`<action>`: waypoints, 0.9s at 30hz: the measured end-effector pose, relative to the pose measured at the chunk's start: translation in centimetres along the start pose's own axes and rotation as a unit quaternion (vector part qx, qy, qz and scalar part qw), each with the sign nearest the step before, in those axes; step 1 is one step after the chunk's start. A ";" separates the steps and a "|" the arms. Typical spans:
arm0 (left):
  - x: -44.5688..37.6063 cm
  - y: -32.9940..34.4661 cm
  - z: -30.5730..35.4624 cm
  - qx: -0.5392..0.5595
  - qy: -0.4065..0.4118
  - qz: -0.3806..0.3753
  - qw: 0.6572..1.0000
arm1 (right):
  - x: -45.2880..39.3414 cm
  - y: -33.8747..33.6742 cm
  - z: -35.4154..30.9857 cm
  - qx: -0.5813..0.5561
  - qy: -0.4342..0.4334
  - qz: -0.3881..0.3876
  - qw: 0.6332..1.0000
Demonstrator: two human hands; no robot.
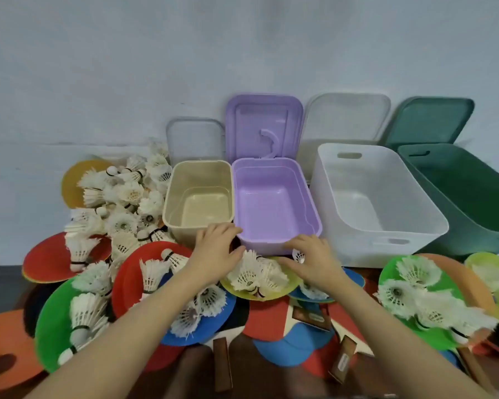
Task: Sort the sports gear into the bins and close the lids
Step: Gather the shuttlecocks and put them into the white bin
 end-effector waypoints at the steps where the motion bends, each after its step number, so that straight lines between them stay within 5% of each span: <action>1: 0.5 0.4 -0.6 -0.010 -0.011 -0.008 1.000 | 0.0 1.1 0.0 0.005 0.017 -0.017 1.000; 10: 1.4 3.4 -4.3 -0.040 -0.061 -0.019 0.997 | -1.1 5.6 -2.1 0.043 0.105 -0.015 0.993; 15: 0.4 3.3 -3.9 0.012 -0.061 0.008 0.998 | -0.3 4.2 -1.1 -0.073 0.131 0.083 0.985; 22: 0.0 2.8 -4.3 -0.015 -0.038 0.032 0.999 | 1.1 2.3 -0.3 -0.235 0.134 0.123 0.955; 27: 0.3 2.4 -4.2 0.026 -0.018 0.073 0.997 | 2.0 0.9 -0.6 -0.237 0.127 0.140 0.953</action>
Point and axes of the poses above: each hand's wrist, its own x-axis away from the middle knuckle, its own y-axis out of the palm, z = x × y, the point moved 10 cm from there along -x, towards the middle knuckle, and after that the axes turned 7 degrees about -z, right-handed, at the moved point
